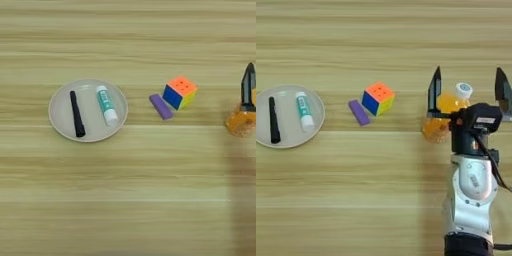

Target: Move the objects on the table

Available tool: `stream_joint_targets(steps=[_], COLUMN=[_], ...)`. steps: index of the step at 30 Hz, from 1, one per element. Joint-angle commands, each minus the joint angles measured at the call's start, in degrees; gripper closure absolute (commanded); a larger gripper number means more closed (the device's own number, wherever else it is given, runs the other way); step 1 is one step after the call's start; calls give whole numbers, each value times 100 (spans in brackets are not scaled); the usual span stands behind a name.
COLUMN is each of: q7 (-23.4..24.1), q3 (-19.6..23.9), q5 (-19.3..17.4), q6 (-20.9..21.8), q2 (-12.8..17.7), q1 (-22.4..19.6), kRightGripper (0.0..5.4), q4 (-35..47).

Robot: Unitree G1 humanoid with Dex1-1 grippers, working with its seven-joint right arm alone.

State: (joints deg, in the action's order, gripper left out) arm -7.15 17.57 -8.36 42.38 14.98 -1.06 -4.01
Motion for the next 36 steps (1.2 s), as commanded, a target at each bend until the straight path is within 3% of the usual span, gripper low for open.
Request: stream_joint_targets(steps=[1, 4, 8, 14, 19, 24, 27, 30, 36], q7=[-71, -180, -414, -562, -562, -280, 127, 540, 955], q3=[-117, -332, -962, -1864, -2204, -2053, -1902, -1727, -1495], q5=[61, 78, 303, 703, 817, 960, 1324, 1552, 1595], q6=[91, 49, -211, -755, -1055, -1322, -1347, -1378, -1332], q2=[51, -1, -162, -644, -949, -1058, -962, -877, -780], q1=[-84, -47, -175, -559, -824, -1427, -1774, -1989, -2214], kRightGripper=[3, 3, 3, 3, 3, 3, 3, 3, 3], q4=[670, 981, 1232, 887, 479, -516, -1159, -1646, -2550])
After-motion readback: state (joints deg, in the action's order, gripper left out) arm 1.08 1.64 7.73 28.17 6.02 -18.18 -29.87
